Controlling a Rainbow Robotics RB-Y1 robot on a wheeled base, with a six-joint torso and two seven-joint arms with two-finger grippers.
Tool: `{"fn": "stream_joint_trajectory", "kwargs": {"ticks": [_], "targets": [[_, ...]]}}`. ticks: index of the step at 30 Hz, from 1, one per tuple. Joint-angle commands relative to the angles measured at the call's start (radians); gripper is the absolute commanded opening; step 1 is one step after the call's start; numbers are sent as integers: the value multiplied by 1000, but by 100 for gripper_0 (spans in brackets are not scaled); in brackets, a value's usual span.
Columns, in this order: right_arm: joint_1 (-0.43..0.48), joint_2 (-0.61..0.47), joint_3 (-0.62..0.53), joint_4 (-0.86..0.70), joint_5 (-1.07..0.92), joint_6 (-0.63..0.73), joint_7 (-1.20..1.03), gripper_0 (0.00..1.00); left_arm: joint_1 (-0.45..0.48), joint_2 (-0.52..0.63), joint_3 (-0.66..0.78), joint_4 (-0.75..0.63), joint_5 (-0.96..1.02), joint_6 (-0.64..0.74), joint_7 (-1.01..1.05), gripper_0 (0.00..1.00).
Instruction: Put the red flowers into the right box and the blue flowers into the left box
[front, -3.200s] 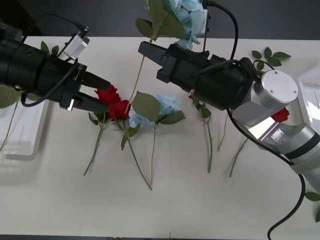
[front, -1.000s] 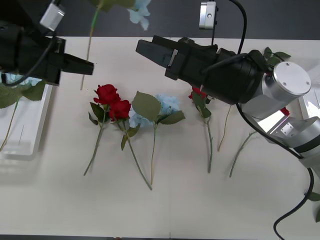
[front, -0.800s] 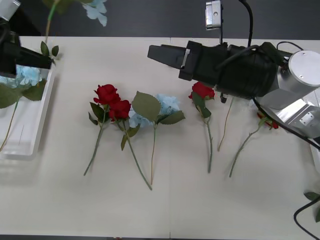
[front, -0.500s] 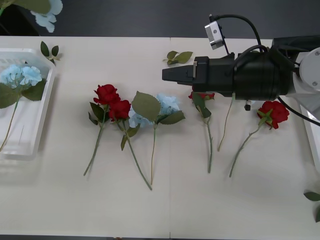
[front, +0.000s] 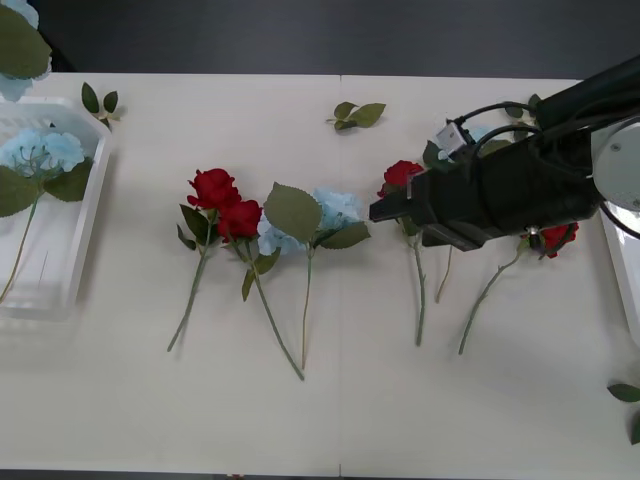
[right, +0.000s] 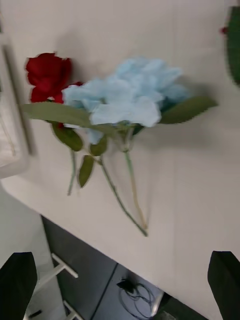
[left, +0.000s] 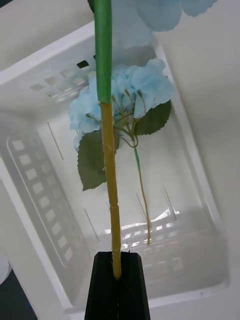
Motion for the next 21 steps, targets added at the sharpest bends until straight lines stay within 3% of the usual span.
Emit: {"fn": "stream_joint_trajectory", "kwargs": {"ticks": [1, 9, 21], "targets": [[-20, -21, -1, -33, 114, 88, -122, 100, 6, 23, -53, 82, -22, -61, 67, 0], [-9, -30, -1, 1, 343, 232, -279, 100, 6, 23, -131, 255, -55, -171, 58, 0], [10, -40, 4, 185, 444, 247, -268, 100, 4, 23, -275, 386, -72, -332, 78, 0]]}}
